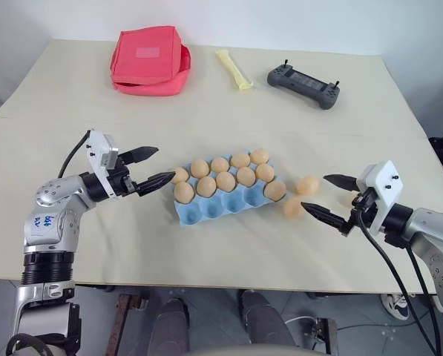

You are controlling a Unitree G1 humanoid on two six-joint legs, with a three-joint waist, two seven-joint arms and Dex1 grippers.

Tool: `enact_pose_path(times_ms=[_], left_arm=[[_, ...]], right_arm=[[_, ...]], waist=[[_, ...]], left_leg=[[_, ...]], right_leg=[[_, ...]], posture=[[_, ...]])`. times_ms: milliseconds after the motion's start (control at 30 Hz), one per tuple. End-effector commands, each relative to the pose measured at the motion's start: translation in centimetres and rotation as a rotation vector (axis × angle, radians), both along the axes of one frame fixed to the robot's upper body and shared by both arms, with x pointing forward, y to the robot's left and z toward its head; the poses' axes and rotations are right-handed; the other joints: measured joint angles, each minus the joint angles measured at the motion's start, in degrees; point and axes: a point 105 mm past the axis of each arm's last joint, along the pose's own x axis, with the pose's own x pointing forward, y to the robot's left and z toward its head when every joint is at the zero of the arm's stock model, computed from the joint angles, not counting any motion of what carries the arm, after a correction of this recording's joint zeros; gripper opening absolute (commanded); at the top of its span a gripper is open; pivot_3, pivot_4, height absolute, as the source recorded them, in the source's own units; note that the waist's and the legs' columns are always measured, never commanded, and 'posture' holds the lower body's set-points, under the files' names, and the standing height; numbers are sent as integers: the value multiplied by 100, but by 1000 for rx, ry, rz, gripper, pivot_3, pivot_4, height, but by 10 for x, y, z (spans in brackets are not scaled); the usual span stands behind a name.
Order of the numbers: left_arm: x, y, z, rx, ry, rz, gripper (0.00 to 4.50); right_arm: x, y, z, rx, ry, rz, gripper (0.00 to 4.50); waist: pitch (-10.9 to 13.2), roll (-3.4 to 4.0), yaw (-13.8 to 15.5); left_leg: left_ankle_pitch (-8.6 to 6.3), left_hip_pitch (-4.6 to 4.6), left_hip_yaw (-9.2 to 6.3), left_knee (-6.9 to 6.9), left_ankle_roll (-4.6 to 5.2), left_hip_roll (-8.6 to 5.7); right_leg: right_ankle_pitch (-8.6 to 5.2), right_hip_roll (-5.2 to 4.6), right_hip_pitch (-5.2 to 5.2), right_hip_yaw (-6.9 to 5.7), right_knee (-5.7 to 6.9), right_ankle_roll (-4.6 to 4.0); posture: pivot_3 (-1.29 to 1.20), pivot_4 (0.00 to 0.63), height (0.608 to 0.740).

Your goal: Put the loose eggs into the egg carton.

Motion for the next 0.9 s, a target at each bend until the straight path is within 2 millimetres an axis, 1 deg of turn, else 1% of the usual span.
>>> enact_pose_path(times_ms=[33, 100, 267, 367, 500, 700, 833, 900], left_arm=[[3, -5, 14, 7, -66, -7, 4484], [9, -4, 14, -3, -50, 24, 4484], [7, -8, 15, 10, -64, -14, 4484], [7, -9, 15, 8, -56, -39, 4484], [6, -10, 13, 22, -43, -80, 4484], [10, -7, 12, 32, -28, -111, 4484], [10, -6, 12, 36, -17, -135, 4484], [9, -6, 11, 38, -10, -146, 4484]], right_arm=[[0, -4, 14, -9, -60, -12, 4500], [0, -5, 15, -8, -62, -17, 4500], [-3, -6, 17, -6, -69, -30, 4500], [-9, -10, 19, -12, -58, -40, 4500], [-27, -19, 18, -28, -10, -58, 4500], [-65, -36, 8, -54, 105, -103, 4500], [-81, -41, 2, -54, 154, -143, 4500], [-85, -41, 1, -49, 169, -150, 4500]], waist=[[0, 0, 3], [0, 0, 5], [0, 0, 0], [0, 0, 7], [0, 0, 16], [-1, -2, 33], [-1, -2, 3], [-1, -2, -10]], left_leg=[[0, 0, 0, 0, 0, 0], [0, 0, 0, 0, 0, 0], [0, -1, 0, -1, 0, 0], [0, 0, 0, -3, 0, 0], [0, -2, 0, -2, 0, 0], [-2, 0, -2, -2, 0, 0], [0, -1, 1, 3, 1, 0], [0, 2, 1, 4, 1, 0]], right_leg=[[0, 0, 0, 0, 0, 0], [0, 0, 0, 0, 0, 0], [2, 0, 0, 0, -1, 4], [2, 0, 0, -1, 1, 5], [2, 0, 0, 0, -3, 5], [1, 1, 3, -1, -4, 5], [-17, 0, 7, 2, -17, -29], [-19, 0, 10, 2, -17, -34]], posture=[[0, 150, 740], [0, 150, 740], [0, 150, 740], [0, 150, 740], [0, 150, 740], [0, 150, 740], [0, 150, 740], [0, 150, 740]])
